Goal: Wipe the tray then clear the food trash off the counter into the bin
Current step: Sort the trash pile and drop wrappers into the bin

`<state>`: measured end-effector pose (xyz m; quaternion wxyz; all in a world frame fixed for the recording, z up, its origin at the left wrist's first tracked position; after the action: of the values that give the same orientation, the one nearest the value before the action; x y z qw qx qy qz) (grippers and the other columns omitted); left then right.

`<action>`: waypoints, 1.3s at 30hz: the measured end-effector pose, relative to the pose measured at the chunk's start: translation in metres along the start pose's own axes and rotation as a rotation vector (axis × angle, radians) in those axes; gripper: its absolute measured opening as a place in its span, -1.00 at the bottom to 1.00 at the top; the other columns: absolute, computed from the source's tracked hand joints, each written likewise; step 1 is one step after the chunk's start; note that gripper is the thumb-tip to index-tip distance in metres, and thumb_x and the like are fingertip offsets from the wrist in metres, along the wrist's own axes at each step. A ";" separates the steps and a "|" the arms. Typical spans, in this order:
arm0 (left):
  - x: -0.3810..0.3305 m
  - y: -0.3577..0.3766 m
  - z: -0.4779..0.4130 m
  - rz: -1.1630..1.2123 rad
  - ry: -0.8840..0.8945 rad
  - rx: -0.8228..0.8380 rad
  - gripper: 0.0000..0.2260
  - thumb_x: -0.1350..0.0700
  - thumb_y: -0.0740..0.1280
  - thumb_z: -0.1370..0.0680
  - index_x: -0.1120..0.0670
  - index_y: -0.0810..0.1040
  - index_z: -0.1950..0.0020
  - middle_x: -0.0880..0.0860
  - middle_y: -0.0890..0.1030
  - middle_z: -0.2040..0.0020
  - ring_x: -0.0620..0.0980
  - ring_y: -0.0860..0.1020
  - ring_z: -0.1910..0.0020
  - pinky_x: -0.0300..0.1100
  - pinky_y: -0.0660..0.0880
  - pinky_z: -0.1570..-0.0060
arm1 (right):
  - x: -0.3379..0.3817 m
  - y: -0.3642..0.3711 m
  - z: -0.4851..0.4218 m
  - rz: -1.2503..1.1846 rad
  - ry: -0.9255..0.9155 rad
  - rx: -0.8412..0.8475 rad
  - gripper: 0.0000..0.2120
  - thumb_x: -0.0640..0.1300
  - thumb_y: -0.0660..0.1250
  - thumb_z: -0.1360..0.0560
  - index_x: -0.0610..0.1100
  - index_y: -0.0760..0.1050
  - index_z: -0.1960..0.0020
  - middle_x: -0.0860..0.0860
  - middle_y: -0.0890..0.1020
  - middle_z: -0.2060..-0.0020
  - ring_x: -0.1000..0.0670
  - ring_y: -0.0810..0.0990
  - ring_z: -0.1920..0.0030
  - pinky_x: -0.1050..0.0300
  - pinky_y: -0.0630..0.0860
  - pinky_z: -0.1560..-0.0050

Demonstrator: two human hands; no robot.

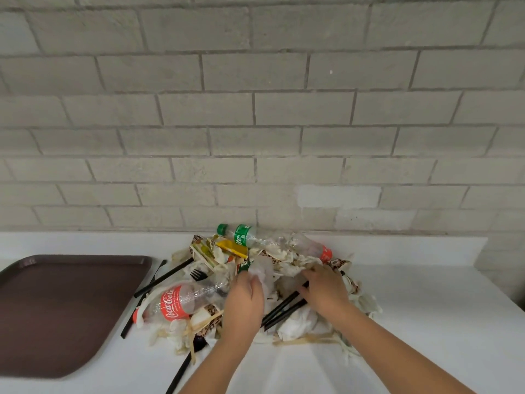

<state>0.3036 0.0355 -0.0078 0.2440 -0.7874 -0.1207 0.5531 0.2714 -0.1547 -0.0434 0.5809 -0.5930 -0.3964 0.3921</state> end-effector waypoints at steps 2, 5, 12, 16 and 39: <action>0.002 -0.006 0.005 0.151 -0.082 0.014 -0.80 0.06 0.08 -0.64 0.10 0.43 0.03 0.07 0.53 0.18 -0.06 0.52 0.23 -0.10 0.45 0.19 | 0.000 0.003 -0.007 0.032 0.033 0.051 -0.55 0.21 0.13 -0.52 0.00 0.48 -0.27 -0.03 0.48 -0.27 -0.09 0.38 -0.32 -0.01 0.30 -0.31; 0.005 -0.012 0.015 0.305 -0.146 0.055 -0.79 0.00 0.10 -0.64 0.00 0.46 0.10 0.03 0.52 0.22 0.02 0.55 0.20 0.06 0.57 0.13 | 0.001 0.007 -0.016 0.000 0.082 0.063 -0.49 0.33 0.17 -0.43 -0.03 0.57 -0.09 -0.01 0.57 -0.10 -0.06 0.49 -0.16 0.03 0.38 -0.21; 0.044 -0.014 0.052 0.253 -0.272 0.159 -0.75 0.28 0.30 -0.49 0.12 0.40 0.38 0.05 0.46 0.34 -0.01 0.38 0.39 -0.23 0.30 0.39 | 0.003 -0.003 -0.018 -0.225 0.139 -0.026 -0.80 0.04 0.27 -0.45 -0.07 0.58 0.14 0.05 0.66 0.14 0.04 0.60 0.11 0.11 0.52 -0.02; 0.061 -0.011 0.066 0.147 -0.264 0.164 -0.61 0.33 0.13 -0.58 0.07 0.39 0.43 0.09 0.43 0.31 -0.08 0.41 0.41 -0.21 0.32 0.35 | 0.000 -0.017 -0.012 -0.452 0.117 -0.057 -0.95 -0.01 0.33 -0.47 0.05 0.56 0.13 0.16 0.62 0.16 0.14 0.58 0.15 0.30 0.43 0.21; 0.067 -0.002 0.103 -0.097 -0.126 0.379 -0.68 -0.23 0.40 -0.37 -0.08 0.41 0.07 -0.24 0.34 0.09 -0.16 0.40 0.06 -0.48 0.32 0.10 | -0.029 -0.023 0.034 -1.541 0.370 -0.175 -0.85 -0.17 0.11 -0.64 -0.23 0.33 -0.16 -0.18 0.62 0.40 -0.07 0.62 0.51 0.17 0.49 0.58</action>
<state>0.2317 0.0939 -0.0891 0.4063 -0.6845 -0.0673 0.6015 0.2281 -0.1687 -0.0204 0.6962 -0.2511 -0.6212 -0.2575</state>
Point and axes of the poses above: each hand's wrist, its own z-axis away from the middle knuckle, its own y-axis out of the palm, x = y × z, the point moved 7 cm from there along -z, towards the middle knuckle
